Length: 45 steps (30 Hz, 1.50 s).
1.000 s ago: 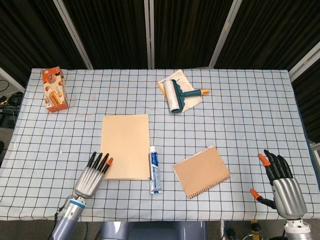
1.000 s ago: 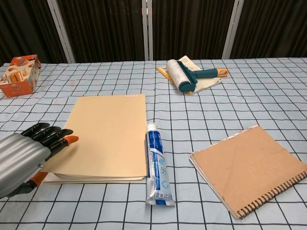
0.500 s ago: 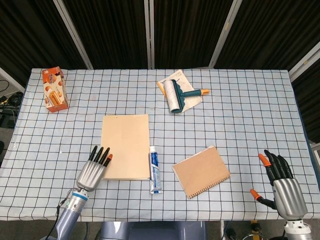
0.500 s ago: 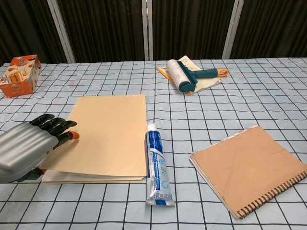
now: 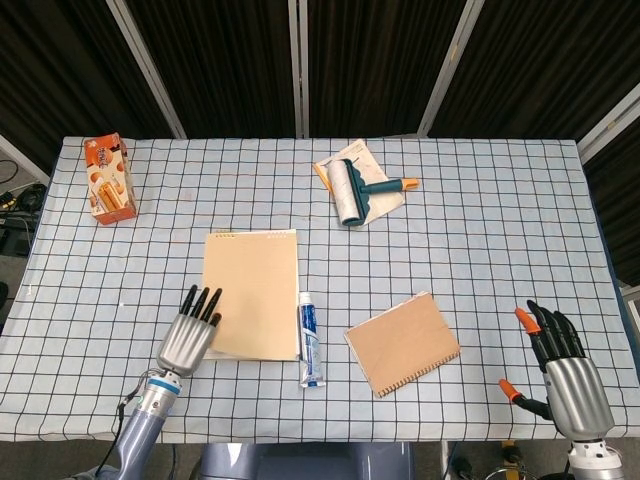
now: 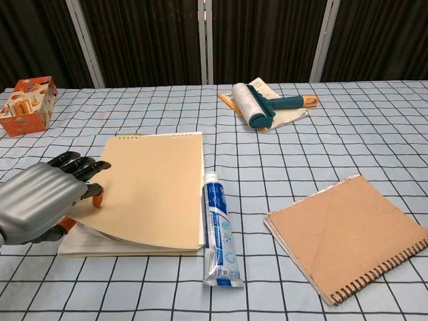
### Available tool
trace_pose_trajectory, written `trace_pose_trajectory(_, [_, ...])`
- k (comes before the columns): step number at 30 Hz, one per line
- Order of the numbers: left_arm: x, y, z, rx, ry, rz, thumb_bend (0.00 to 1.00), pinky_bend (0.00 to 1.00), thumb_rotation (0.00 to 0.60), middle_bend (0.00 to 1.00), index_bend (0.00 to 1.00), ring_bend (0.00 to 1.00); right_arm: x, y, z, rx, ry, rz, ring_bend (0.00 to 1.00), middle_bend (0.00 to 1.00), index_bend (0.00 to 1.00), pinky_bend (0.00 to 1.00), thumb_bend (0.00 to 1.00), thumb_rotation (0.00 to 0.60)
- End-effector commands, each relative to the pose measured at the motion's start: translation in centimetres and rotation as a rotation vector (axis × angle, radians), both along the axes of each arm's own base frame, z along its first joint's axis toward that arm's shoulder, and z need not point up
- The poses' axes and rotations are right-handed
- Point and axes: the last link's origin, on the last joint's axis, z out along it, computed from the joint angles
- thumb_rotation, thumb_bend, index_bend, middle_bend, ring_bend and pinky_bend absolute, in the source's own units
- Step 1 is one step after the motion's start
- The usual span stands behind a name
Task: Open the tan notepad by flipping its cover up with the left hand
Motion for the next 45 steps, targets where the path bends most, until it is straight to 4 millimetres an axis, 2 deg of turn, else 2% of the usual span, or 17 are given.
trace_pose_trajectory(1, [-0.1,-0.1,0.4,0.005,-0.009,-0.013,0.69,0.0,0.6,0.0,0.78,0.0,0.0,0.0,0.0,0.001,-0.001,0.0,0.0,0.0,0.1,0.0,0.08,0.6])
trace_pose_trajectory(9, [-0.8,-0.9,2.8,0.01,-0.031,-0.063,0.69,0.0,0.6,0.0,0.86,0.0,0.1,0.1,0.0,0.001,-0.002,0.006,0.0,0.0,0.1,0.0,0.08,0.6])
trace_pose_trajectory(18, [-3.0,-4.1,6.4,-0.003,-0.026,-0.12,0.69,0.0,0.6,0.0,0.87,0.0,0.2,0.1,0.0,0.003,0.0,0.004,0.0,0.0,0.1,0.0,0.08,0.6])
trace_pose_trajectory(30, [-4.3,-7.9,8.6,-0.024,-0.042,-0.136,0.69,0.0,0.6,0.0,0.88,0.0,0.3,0.3,-0.2,0.006,0.006,0.004,0.0,0.0,0.1,0.0,0.08,0.6])
trace_pose_trajectory(41, [-5.4,-11.5,11.9,-0.07,0.003,-0.201,0.69,0.0,0.6,0.0,0.89,0.0,0.3,0.3,-0.2,0.005,0.007,0.006,0.0,0.0,0.1,0.0,0.08,0.6])
trace_pose_trajectory(45, [-5.8,-11.5,12.1,-0.069,0.004,-0.19,0.69,0.0,0.6,0.0,0.89,0.0,0.4,0.4,-0.4,0.009,0.011,0.007,0.0,0.0,0.1,0.0,0.08,0.6])
